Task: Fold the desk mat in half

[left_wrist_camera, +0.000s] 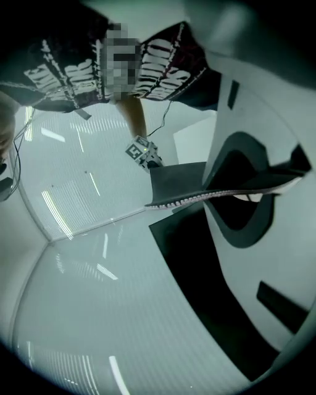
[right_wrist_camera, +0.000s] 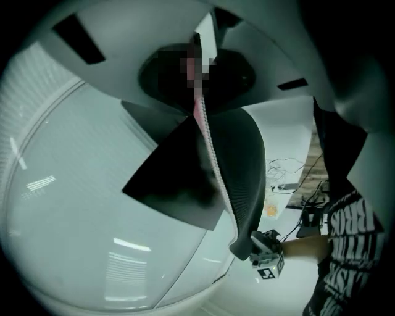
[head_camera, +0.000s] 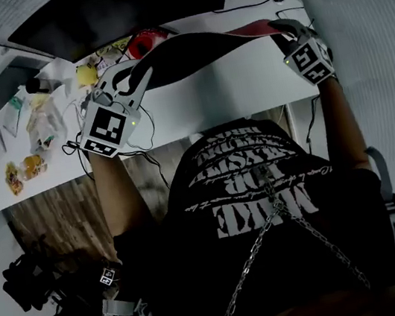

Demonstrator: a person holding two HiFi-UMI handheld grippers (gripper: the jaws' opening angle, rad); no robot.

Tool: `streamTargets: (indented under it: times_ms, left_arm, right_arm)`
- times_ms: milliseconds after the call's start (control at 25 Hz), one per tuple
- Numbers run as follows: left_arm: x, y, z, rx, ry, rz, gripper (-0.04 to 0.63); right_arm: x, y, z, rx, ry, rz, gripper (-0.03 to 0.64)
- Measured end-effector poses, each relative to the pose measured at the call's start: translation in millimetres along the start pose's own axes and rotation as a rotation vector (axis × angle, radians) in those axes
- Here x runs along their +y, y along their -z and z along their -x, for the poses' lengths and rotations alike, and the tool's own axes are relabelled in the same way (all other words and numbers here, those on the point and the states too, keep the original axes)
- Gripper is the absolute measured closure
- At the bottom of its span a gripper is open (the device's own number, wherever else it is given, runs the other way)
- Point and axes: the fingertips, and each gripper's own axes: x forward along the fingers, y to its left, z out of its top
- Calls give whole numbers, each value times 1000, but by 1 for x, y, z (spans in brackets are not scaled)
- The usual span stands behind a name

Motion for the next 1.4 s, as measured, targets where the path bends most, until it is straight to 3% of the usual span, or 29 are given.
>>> streamTargets:
  times_ms: [160, 280, 360, 480, 680, 840, 1040, 1400]
  left_arm:
    - [17, -22, 11, -105, 11, -46, 571]
    - [1, -4, -2, -116, 39, -19, 571]
    - [-27, 29, -16, -91, 73, 33, 571]
    - [-88, 89, -34, -32, 145, 177, 571]
    - [-201, 178, -46, 148, 216, 422, 571]
    - [-246, 214, -50, 207, 246, 645, 571]
    - [-238, 228, -62, 253, 200, 734, 571]
    - [-159, 239, -110, 329, 45, 801, 571]
  right_arm:
    - [-41, -38, 71, -19, 206, -58, 600]
    - [-24, -28, 100, 39, 221, -73, 600]
    - [8, -6, 100, 85, 171, -110, 600]
    - [75, 45, 87, 172, 51, -211, 600]
    - [191, 126, 74, 343, -178, -336, 600]
    - [233, 157, 67, 386, -262, -456, 600]
    - [227, 166, 42, 402, -301, -469, 600]
    - [160, 153, -22, 328, -327, -432, 600]
